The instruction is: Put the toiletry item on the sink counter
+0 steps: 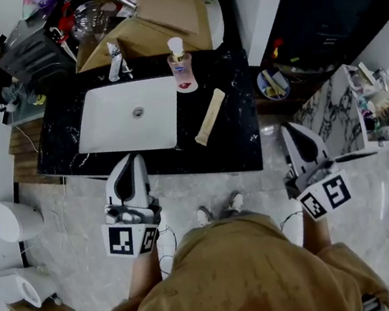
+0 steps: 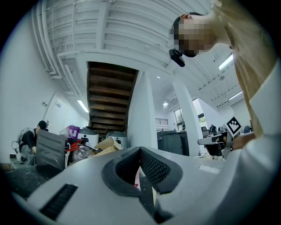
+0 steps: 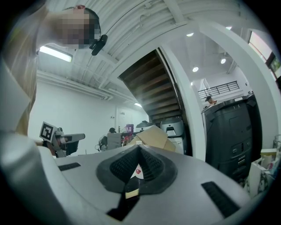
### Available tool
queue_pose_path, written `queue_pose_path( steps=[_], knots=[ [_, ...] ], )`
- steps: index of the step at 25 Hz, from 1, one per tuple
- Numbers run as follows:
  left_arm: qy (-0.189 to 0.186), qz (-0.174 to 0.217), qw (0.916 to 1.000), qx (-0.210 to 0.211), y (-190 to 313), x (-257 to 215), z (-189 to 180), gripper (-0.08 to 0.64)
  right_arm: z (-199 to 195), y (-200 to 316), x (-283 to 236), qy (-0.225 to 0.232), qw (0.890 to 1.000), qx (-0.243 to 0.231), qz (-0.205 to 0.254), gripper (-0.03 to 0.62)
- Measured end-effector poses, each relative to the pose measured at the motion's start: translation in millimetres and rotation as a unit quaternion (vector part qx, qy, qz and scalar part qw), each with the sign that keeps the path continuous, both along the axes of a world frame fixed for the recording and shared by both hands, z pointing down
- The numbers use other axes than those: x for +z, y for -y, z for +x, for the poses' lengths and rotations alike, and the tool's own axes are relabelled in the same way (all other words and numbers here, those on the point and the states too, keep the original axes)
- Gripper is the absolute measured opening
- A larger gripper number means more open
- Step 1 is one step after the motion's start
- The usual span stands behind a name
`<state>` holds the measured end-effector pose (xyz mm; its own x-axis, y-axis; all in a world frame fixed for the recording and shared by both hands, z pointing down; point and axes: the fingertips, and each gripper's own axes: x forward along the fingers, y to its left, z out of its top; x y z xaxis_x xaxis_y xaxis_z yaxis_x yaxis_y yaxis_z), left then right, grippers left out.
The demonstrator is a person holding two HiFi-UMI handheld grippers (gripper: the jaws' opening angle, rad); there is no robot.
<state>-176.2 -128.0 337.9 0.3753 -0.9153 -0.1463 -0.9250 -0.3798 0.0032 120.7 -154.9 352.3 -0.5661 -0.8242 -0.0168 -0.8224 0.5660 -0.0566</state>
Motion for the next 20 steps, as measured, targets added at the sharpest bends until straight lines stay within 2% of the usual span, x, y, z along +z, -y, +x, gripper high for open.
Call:
queue_pose_path(
  steps=[8, 20],
  knots=[
    [-0.002, 0.001, 0.9998, 0.021, 3, 2, 4, 0.005, -4, -7, 1, -0.006, 1.000, 0.009, -0.001, 0.003],
    [-0.002, 0.000, 0.9994, 0.034, 1, 3, -9, 0.005, -23, -12, -2, -0.007, 1.000, 0.015, 0.002, 0.003]
  ],
)
